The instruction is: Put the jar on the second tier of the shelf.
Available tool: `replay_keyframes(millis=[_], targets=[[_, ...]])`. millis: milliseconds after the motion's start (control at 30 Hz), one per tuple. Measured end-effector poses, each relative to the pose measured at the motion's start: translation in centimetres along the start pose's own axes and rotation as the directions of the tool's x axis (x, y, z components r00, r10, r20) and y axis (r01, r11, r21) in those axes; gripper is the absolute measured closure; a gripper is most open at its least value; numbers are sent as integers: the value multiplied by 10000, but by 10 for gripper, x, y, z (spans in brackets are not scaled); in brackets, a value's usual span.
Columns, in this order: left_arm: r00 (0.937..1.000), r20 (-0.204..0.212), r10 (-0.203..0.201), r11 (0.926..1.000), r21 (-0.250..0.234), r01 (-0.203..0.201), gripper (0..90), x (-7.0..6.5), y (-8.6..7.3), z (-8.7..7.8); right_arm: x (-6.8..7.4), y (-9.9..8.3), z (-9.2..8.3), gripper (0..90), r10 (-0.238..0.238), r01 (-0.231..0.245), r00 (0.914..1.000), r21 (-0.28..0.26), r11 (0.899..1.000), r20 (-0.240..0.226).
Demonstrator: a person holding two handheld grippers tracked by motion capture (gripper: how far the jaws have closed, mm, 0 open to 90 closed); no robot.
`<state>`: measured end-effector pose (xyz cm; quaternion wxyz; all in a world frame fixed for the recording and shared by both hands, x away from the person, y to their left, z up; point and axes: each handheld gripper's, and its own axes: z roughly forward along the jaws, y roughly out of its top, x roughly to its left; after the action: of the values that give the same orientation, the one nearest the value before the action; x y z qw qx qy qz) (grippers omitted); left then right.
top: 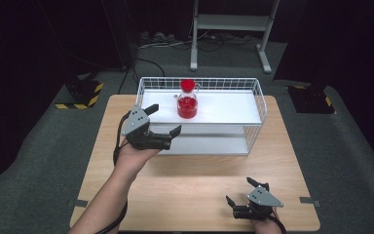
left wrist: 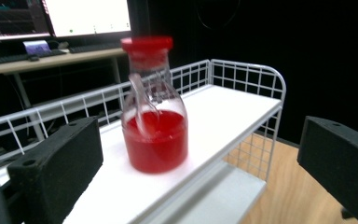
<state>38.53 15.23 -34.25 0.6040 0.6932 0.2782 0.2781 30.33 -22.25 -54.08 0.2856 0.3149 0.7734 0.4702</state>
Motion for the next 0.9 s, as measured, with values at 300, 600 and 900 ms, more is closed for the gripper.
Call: replay_keyframes(millis=[300, 600, 900], targets=[[9999, 65, -124, 9994, 337, 121, 5, -4, -22, -6, 0, 0, 1, 6, 1, -1, 10000, 55, 10000, 19], [10000, 17, 4, 9980, 638, -5, 6, -11, -45, -11, 0, 0, 1, 6, 29, -29, 10000, 52, 10000, 30], [10000, 32, 73, 9943, 1061, -76, 6, -21, -77, -13, 0, 0, 1, 6, 3, -4, 10000, 50, 10000, 94]])
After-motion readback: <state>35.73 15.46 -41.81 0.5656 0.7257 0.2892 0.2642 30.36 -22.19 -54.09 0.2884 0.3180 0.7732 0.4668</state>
